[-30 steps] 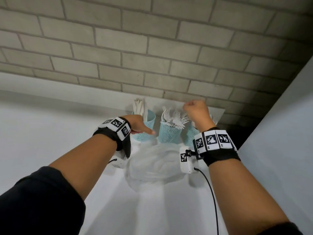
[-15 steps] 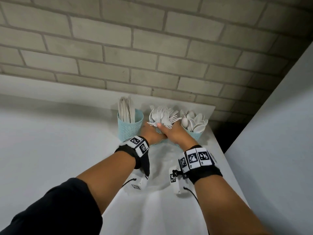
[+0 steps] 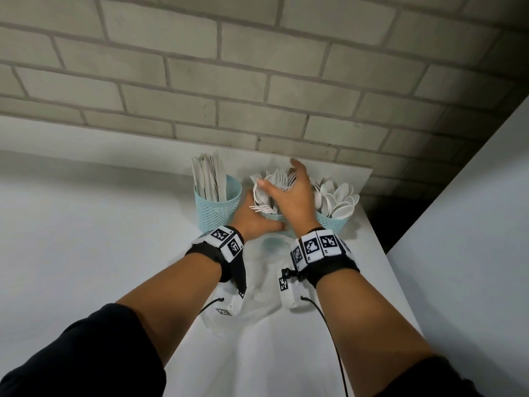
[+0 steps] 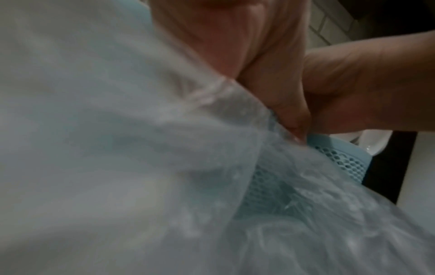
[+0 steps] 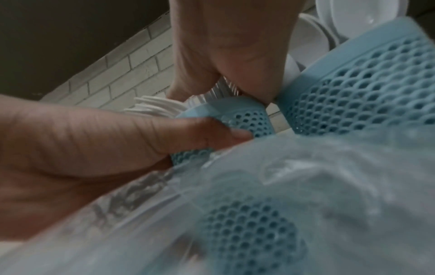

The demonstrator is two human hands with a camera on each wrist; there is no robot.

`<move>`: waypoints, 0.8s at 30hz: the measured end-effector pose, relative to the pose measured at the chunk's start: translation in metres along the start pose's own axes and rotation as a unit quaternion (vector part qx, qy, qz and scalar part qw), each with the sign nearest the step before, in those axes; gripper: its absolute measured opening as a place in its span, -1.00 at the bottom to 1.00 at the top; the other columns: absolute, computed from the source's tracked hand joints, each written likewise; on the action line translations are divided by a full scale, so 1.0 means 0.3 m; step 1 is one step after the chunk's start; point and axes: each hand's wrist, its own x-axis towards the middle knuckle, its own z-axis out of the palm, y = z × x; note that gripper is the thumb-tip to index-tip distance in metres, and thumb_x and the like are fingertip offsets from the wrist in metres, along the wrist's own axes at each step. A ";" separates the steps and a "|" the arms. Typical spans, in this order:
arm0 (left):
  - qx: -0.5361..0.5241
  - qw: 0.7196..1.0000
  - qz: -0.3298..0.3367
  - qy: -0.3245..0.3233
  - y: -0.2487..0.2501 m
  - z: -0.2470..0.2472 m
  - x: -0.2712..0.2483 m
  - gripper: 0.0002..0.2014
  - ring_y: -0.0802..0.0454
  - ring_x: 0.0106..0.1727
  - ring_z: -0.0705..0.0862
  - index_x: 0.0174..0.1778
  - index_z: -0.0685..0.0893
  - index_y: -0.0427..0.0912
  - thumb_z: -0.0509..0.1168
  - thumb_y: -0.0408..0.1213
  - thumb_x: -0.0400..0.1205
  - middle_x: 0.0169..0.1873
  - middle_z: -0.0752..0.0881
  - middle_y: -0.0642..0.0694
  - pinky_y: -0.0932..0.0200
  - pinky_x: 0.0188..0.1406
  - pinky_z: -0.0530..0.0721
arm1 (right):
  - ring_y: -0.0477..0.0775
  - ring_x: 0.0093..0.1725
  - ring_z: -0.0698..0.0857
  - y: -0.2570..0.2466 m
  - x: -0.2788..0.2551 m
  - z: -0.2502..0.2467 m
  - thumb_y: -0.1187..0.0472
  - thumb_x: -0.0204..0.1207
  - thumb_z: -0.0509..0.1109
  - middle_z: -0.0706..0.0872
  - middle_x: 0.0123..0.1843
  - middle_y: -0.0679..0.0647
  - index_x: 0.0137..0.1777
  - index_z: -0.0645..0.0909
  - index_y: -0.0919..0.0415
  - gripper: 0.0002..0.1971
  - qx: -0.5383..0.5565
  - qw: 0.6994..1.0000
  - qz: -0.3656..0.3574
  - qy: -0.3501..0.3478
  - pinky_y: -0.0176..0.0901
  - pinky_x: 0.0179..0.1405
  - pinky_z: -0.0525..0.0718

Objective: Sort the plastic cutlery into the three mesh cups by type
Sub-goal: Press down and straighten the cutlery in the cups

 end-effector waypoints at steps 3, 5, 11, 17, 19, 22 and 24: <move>-0.008 1.000 -0.003 -0.012 0.003 -0.008 -0.010 -0.14 0.01 0.16 0.71 0.27 0.48 -0.13 0.68 -0.27 0.04 0.11 0.71 -0.08 -0.11 0.20 0.69 | -0.03 0.11 0.54 -0.010 0.001 0.007 -0.01 0.29 0.61 0.53 0.21 0.10 0.24 0.53 0.15 -0.44 -0.039 0.998 -0.055 0.018 -0.29 0.11 0.47; -0.005 1.000 -0.022 0.000 -0.008 -0.001 -0.011 0.07 0.05 0.27 0.64 0.39 0.36 -0.03 0.70 -0.07 -0.07 0.24 0.63 0.00 -0.08 0.32 0.61 | -0.16 -0.09 0.51 -0.014 0.014 -0.003 0.05 0.36 0.57 0.54 0.14 0.14 0.13 0.57 0.20 -0.59 -0.039 0.994 -0.083 0.051 -0.35 0.02 0.50; 0.064 0.997 -0.001 -0.032 0.053 -0.002 -0.041 -0.13 -0.03 0.31 0.51 0.38 0.42 -0.28 0.62 -0.19 0.16 0.27 0.57 -0.07 0.05 0.45 0.39 | -0.01 0.22 0.59 -0.025 0.042 -0.020 -0.09 0.57 0.29 0.59 0.28 0.13 0.29 0.54 0.17 -0.58 -0.031 0.997 -0.045 -0.045 -0.21 0.25 0.51; 0.018 0.999 -0.051 0.000 0.002 -0.003 -0.011 0.04 0.12 0.25 0.56 0.42 0.31 -0.11 0.69 -0.17 0.04 0.26 0.55 0.03 0.20 0.25 0.51 | -0.07 0.41 0.44 -0.034 -0.016 -0.068 -0.08 0.56 0.32 0.55 0.36 -0.04 0.33 0.53 0.06 -0.61 0.032 0.996 -0.078 0.006 -0.20 0.39 0.40; 0.046 0.998 -0.035 -0.005 -0.011 -0.001 -0.003 0.04 0.17 0.21 0.62 0.37 0.38 -0.04 0.66 0.02 -0.06 0.21 0.61 0.07 0.12 0.26 0.63 | -0.03 0.24 0.51 -0.038 -0.048 -0.071 -0.13 0.48 0.38 0.61 0.15 -0.04 0.13 0.62 0.10 -0.64 -0.037 0.982 -0.174 0.062 -0.19 0.22 0.50; 0.106 0.993 -0.044 -0.021 0.002 0.007 -0.006 -0.23 0.23 0.11 0.63 0.30 0.44 -0.07 0.55 0.06 0.20 0.09 0.60 0.10 0.31 0.07 0.65 | 0.05 -0.03 0.56 -0.029 -0.095 -0.043 -0.21 0.43 0.31 0.64 -0.12 0.03 -0.11 0.65 0.18 -0.58 -0.179 0.939 -0.286 0.061 -0.18 -0.07 0.51; 0.109 0.992 -0.068 -0.017 0.022 0.002 -0.015 -0.55 0.09 0.09 0.60 0.26 0.49 -0.20 0.37 -0.09 0.52 0.02 0.55 0.01 0.35 -0.04 0.49 | 0.07 -0.09 0.56 -0.017 -0.119 -0.021 -0.23 0.42 0.28 0.67 -0.19 0.03 -0.15 0.67 0.17 -0.56 -0.237 0.915 -0.323 0.038 -0.19 -0.15 0.48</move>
